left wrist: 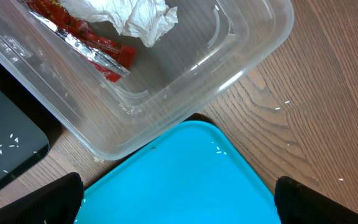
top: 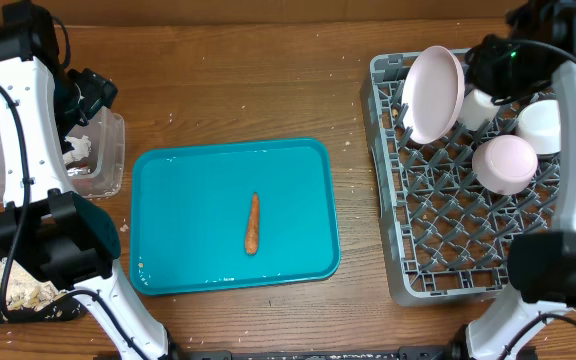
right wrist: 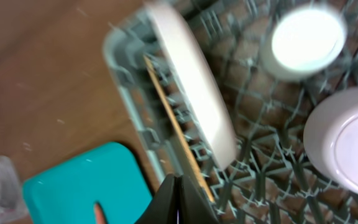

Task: Sort waste into correct bins and load items into the dishwasher
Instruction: 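Release the plate upright in the rack and withdraw the right gripper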

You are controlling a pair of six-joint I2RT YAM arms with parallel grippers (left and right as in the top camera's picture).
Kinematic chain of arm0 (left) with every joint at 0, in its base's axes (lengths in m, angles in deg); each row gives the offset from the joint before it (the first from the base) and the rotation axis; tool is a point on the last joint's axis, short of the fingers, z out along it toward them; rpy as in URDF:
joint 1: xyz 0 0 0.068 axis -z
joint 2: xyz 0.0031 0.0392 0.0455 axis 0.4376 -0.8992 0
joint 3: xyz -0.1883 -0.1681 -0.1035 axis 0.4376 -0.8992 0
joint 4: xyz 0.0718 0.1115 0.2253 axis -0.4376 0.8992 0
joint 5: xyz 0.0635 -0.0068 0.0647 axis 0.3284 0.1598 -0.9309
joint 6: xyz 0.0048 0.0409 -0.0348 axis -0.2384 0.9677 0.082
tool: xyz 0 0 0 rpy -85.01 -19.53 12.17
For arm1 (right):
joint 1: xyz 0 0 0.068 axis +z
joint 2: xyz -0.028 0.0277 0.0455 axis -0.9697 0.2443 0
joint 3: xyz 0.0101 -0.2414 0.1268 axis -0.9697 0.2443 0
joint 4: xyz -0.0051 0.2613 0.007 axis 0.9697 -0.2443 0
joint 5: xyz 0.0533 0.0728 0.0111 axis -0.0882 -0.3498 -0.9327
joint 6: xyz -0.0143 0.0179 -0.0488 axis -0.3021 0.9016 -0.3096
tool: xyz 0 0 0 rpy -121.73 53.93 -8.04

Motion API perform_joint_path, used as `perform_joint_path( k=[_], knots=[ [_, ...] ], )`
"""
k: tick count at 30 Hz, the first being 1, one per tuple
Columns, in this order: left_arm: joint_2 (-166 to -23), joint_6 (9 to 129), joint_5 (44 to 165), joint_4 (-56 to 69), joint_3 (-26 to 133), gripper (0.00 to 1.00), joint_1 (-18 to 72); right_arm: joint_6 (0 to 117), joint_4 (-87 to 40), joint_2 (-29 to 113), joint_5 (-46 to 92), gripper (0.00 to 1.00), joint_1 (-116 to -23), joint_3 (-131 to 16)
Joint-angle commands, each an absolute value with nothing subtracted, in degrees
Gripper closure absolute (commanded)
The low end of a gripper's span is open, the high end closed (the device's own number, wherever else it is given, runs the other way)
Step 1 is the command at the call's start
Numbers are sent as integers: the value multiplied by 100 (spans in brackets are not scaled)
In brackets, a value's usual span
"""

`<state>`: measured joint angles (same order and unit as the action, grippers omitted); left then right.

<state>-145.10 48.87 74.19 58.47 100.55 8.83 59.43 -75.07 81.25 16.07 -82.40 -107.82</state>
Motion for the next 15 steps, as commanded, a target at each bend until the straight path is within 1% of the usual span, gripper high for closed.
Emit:
perform_joint_path(
  k=[1, 2, 3, 4, 5, 6, 7, 8, 10, 11, 12, 15],
  knots=[
    [-14427, 5013, 7345, 5842, 10040, 0, 872, 5928, -7539, 7426, 1552, 78, -8234, -11414],
    [-14427, 5013, 7345, 5842, 10040, 0, 872, 5928, -7537, 7304, 1550, 66, -8234, -11482],
    [-14427, 5013, 7345, 5842, 10040, 0, 872, 5928, -7520, 7216, 1552, 57, -8234, -11486],
    [-14427, 5013, 7345, 5842, 10040, 0, 872, 5928, -7500, 7135, 1555, 39, -8234, -11486],
    [-14427, 5013, 7345, 5842, 10040, 0, 872, 5928, -7461, 7015, 1572, 17, -8236, -11486],
    [-14427, 5013, 7345, 5842, 10040, 0, 872, 5928, -7437, 6963, 1614, 6, -8236, -11486],
    [-14427, 5013, 7345, 5842, 10040, 0, 872, 5930, -7417, 6917, 1697, 0, -8236, -11486],
    [-14427, 5013, 7345, 5842, 10040, 0, 872, 5932, -7397, 6849, 1937, 0, -8236, -11486],
    [-14427, 5013, 7345, 5842, 10040, 0, 872, 5934, -7426, 6783, 3017, 0, -8236, -11486],
    [-14427, 5013, 7345, 5842, 10040, 0, 872, 5932, -7430, 6783, 3216, 0, -8238, -11486],
    [-14427, 5013, 7345, 5842, 10040, 0, 872, 5932, -7476, 6786, 3712, 0, -8256, -11482],
    [-14427, 5013, 7345, 5842, 10040, 0, 872, 5934, -7594, 6786, 4444, 0, -8378, -11473]
  ],
)
